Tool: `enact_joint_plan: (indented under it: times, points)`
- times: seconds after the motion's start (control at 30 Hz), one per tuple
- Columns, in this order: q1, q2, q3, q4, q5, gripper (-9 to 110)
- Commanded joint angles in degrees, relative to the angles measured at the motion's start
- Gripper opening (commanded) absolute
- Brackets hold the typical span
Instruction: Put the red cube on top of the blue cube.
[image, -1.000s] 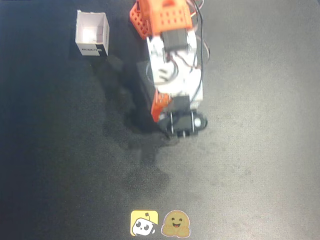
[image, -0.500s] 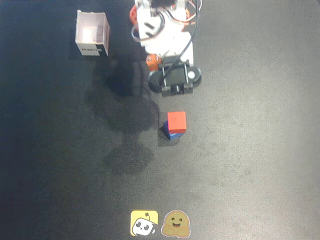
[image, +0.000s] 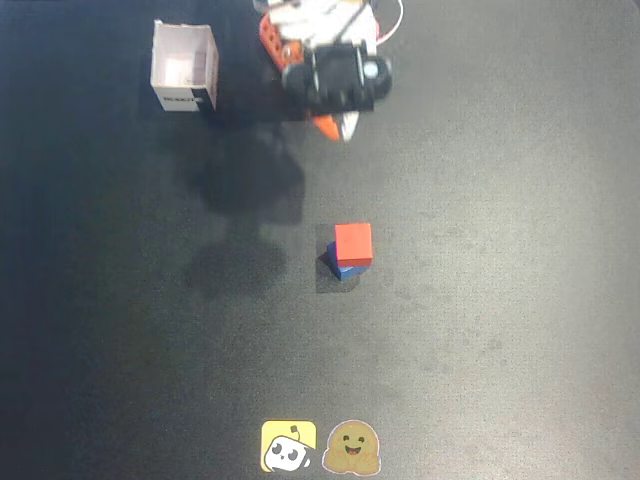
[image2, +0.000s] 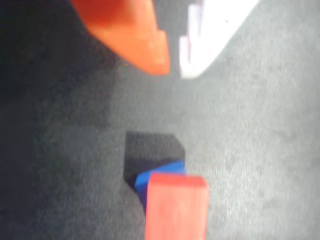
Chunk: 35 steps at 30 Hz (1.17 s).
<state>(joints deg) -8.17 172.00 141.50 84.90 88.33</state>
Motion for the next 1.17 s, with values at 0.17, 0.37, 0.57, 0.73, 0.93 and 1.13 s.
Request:
enact_joint_plan:
  times: [0.17,0.37,0.57,0.73,0.93,1.13]
  points:
    - [1.1,5.2,4.7,-0.8,1.0,0]
    - [2.0,5.2,11.3,-8.5,1.1,0]
    - [2.1,5.2,17.3,-14.8,2.0,0]
    - [2.1,5.2,22.3,-18.3,2.2,0]
    - [2.1,5.2,23.1,-17.6,1.3,0]
    - [2.2,5.2,23.1,-11.9,5.2,0]
